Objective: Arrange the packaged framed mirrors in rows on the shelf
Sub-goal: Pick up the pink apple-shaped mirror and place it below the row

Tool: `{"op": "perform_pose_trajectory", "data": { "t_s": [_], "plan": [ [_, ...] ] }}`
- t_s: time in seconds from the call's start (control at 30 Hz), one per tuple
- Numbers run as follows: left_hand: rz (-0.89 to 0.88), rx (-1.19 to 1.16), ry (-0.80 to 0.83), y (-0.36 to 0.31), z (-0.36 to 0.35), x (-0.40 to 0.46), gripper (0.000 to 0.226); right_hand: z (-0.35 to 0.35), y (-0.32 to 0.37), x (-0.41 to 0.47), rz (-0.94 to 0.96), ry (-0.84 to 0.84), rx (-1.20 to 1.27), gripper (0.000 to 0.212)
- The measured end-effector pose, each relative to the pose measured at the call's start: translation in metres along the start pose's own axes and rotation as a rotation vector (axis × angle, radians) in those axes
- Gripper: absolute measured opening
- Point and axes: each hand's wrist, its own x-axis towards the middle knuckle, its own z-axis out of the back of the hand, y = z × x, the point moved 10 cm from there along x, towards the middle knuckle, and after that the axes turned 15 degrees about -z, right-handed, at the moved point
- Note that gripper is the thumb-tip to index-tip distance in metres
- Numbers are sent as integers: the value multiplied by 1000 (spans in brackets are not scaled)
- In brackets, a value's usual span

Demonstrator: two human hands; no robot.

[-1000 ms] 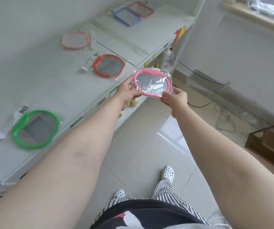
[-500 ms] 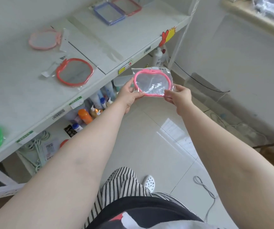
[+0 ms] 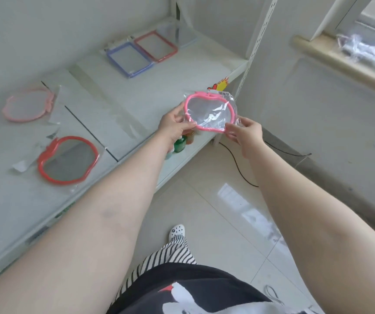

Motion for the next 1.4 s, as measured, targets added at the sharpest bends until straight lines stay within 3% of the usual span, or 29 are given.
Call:
{"op": "perform_pose_trajectory", "data": {
  "t_s": [0.37,0.67,0.9,1.4],
  "plan": [
    [31,54,34,-7,-46,149,82,15,94,113,-32,4,86,72],
    [0,101,-237,0,-67,241,61,18,178,228,-56,139,-95,67],
    [-40,134,-417,9,-69,273,76,-7,223,280,-62,241,-304,58],
    [-68,333,-518,44,-31,367,67,-91,264,379,0,232,-501,61]
  ]
}}
